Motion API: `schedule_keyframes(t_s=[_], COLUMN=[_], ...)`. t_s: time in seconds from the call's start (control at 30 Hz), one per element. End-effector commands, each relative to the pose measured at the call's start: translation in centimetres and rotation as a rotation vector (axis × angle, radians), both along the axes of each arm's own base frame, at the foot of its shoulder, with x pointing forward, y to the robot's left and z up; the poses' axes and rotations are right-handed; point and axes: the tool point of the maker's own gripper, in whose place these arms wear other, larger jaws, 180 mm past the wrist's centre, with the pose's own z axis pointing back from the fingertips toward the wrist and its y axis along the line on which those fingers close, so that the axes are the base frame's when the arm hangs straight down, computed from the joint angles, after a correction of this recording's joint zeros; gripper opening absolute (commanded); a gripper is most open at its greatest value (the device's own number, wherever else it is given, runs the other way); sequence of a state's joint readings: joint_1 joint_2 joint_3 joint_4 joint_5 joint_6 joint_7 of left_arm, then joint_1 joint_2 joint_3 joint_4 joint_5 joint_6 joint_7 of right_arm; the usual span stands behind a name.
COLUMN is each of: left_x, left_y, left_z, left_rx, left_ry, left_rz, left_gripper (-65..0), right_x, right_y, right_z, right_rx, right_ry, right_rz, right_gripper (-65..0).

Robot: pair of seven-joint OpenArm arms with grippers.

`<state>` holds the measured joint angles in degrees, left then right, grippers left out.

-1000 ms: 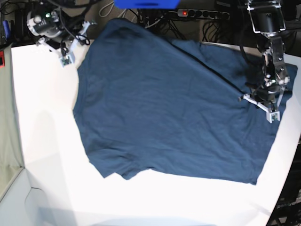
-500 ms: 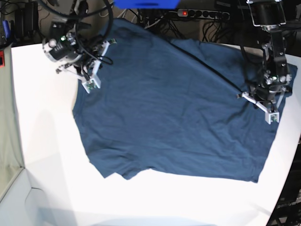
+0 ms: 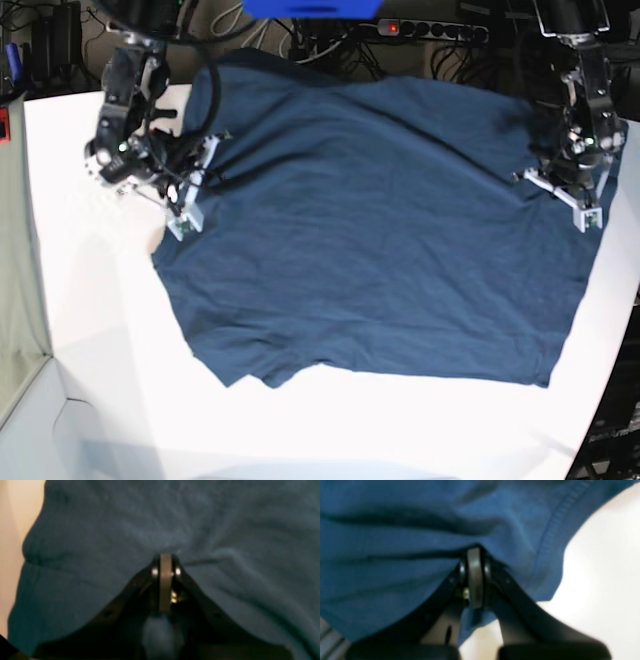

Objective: Layout the t-shirt on the table in an organized manner, then fold the t-shirt properly
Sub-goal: 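Lift the shirt edge with both grippers and fold it over the body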

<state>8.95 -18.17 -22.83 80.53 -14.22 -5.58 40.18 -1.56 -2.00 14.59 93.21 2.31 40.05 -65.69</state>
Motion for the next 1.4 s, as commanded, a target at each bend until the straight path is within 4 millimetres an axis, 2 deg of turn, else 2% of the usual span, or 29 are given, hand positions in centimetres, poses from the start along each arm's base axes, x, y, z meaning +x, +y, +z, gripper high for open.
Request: schedule_keyframes(t_s=[0.0,0.07,0.27,0.47,0.57,0.67,0.8,0.93,1.0,1.1,1.2,1.3,1.37], left_x=[-0.1,-0.5,-0.4,1.6,3.2,4.6,6.7,7.9,8.0,7.2,6.6,5.9,5.6], left_y=[0.7,0.6,0.0,-0.4,-0.9,-0.8,-1.2,-2.4,-3.4,-4.2,-4.4,-4.4,-4.3], left_z=[0.1,-0.2,-1.1,-2.5,-3.0,-2.8,-0.6,2.9,4.5,6.1,6.5,5.9,5.6], left_rx=[0.014,0.013,-0.012,-0.072,-0.096,-0.101,-0.105,-0.109,-0.135,-0.138,-0.124,-0.121,-0.119], left_ry=[0.015,0.026,0.037,0.046,0.015,-0.023,-0.080,-0.136,-0.170,-0.192,-0.194,-0.178,-0.171], left_rz=[0.007,0.007,0.015,0.058,0.074,0.085,0.073,0.031,0.015,-0.014,-0.027,-0.026,-0.025], left_gripper=[-64.8,-64.8,-64.8,-64.8,-64.8,-64.8,-64.8,-64.8,-64.8,-64.8,-64.8,-64.8,-64.8], right_x=[0.4,1.3,4.2,6.7,8.3,9.8,11.4,10.9,9.4,6.5,3.7,0.4,-1.5], right_y=[-1.8,-3.1,-5.2,-6.0,-6.5,-7.3,-9.0,-11.6,-12.4,-11.8,-9.5,-7.0,-4.6], right_z=[0.0,0.1,0.5,0.4,0.7,1.5,3.9,7.2,8.1,8.8,8.4,7.9,7.1], right_rx=[-0.052,-0.061,-0.076,-0.046,-0.030,-0.029,-0.068,-0.153,-0.207,-0.265,-0.259,-0.233,-0.198], right_ry=[0.021,0.018,0.006,-0.045,-0.076,-0.113,-0.171,-0.205,-0.180,-0.146,-0.141,-0.131,-0.111], right_rz=[-0.023,-0.048,-0.058,-0.065,-0.071,-0.077,-0.084,-0.134,-0.148,-0.149,-0.135,-0.129,-0.098], right_gripper=[-65.0,-65.0,-65.0,-65.0,-65.0,-65.0,-65.0,-65.0,-65.0,-65.0,-62.9,-53.5,-45.9])
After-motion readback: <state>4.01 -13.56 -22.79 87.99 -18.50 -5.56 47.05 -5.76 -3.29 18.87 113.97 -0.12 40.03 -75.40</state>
